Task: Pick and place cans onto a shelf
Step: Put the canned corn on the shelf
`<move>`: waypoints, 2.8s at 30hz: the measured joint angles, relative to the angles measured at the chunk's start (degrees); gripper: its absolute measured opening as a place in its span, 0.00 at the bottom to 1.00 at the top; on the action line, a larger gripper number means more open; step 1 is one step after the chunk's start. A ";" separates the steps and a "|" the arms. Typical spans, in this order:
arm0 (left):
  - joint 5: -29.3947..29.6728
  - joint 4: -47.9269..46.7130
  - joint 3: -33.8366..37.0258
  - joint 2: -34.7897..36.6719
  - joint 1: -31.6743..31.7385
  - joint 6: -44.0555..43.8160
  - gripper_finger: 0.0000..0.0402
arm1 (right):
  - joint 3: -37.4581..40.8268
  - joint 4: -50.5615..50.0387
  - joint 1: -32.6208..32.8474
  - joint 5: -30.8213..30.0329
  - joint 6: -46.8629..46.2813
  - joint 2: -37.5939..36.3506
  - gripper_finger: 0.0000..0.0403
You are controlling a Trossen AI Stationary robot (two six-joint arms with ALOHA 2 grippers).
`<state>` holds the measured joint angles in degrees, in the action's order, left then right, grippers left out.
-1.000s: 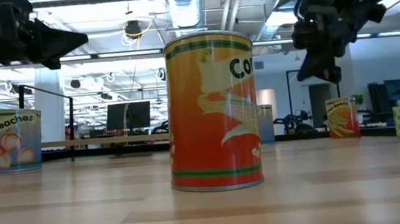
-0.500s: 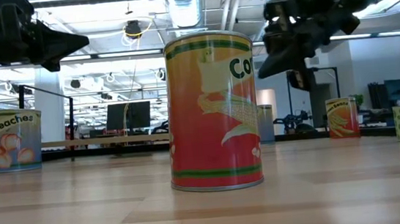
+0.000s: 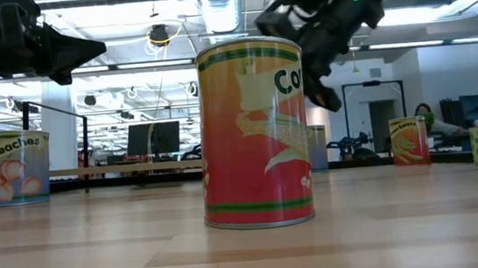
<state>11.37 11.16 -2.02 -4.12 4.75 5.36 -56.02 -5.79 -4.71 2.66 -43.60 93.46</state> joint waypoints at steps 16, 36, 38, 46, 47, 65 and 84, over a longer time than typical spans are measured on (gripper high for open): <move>-0.19 -0.57 -0.04 0.00 0.00 -0.04 0.00 | -16.35 -13.33 1.98 -4.11 3.77 14.35 0.20; -0.24 -1.28 -0.04 0.00 0.00 -1.37 0.00 | -18.16 -14.19 2.94 -4.34 15.94 15.25 0.26; -0.24 -1.42 -0.04 0.00 0.00 -1.37 0.00 | -19.61 -13.88 4.42 -4.34 21.84 15.23 0.29; -0.24 -1.48 -0.04 0.00 -0.02 -1.35 0.00 | -23.95 -12.50 11.08 -7.28 39.91 15.59 0.51; -0.26 -1.46 -0.04 0.00 0.00 -1.35 0.00 | -24.02 -11.08 11.38 -7.25 41.40 16.26 0.53; -0.24 -2.73 -0.04 0.00 0.00 -1.38 0.00 | -23.96 -10.12 10.57 -10.18 53.34 23.18 0.16; 0.00 -3.96 -0.04 0.00 0.00 -1.42 0.00 | -62.40 -26.30 0.12 -10.18 49.59 20.98 0.02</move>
<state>11.38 7.19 -2.07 -4.12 4.75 3.95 -118.43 -32.09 -4.60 -7.52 5.99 114.44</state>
